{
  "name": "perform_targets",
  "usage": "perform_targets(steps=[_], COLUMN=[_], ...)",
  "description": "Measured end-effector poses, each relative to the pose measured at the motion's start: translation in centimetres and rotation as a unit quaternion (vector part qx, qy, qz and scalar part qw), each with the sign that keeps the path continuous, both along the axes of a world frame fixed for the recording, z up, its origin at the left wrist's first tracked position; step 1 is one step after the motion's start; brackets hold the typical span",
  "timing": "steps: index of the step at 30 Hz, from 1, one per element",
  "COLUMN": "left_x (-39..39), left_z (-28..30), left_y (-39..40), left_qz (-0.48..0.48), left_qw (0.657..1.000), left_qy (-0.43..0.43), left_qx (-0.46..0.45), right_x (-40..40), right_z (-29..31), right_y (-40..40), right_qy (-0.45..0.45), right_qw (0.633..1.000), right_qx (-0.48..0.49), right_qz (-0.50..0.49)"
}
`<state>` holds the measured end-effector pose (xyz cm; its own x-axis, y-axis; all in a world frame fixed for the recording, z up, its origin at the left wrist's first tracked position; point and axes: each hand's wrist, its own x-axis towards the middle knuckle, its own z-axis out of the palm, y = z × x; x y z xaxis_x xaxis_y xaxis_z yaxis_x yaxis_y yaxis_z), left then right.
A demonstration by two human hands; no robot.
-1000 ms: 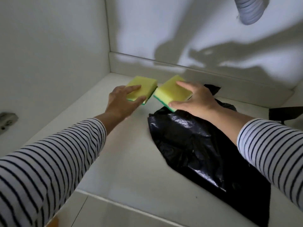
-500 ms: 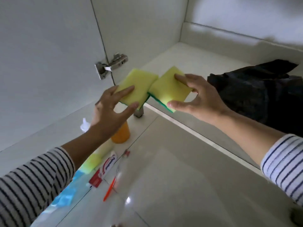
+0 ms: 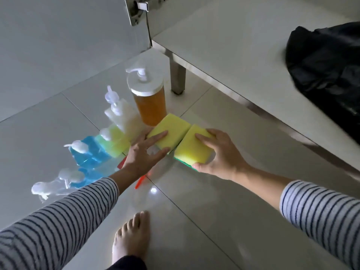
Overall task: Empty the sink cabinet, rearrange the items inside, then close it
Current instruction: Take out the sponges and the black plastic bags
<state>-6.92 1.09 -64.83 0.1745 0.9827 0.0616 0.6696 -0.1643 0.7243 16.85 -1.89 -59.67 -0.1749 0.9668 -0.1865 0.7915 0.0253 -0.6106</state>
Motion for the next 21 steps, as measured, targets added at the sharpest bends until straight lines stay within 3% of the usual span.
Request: perform_targets(steps=[11,21], left_x=[1.6,1.7], left_z=[-4.2,-4.9], left_y=[3.7,5.8], left_qz=[-0.056,-0.073], left_qw=[0.996,0.997], left_qy=[0.046,0.03], left_qx=[-0.058,-0.019], right_x=[-0.1,-1.7], right_z=[-5.0,-6.8], right_y=[1.3,3.3], right_qy=[-0.069,-0.043], right_qw=[0.997,0.996], right_qx=[-0.012,-0.009], right_qz=[-0.023,-0.077])
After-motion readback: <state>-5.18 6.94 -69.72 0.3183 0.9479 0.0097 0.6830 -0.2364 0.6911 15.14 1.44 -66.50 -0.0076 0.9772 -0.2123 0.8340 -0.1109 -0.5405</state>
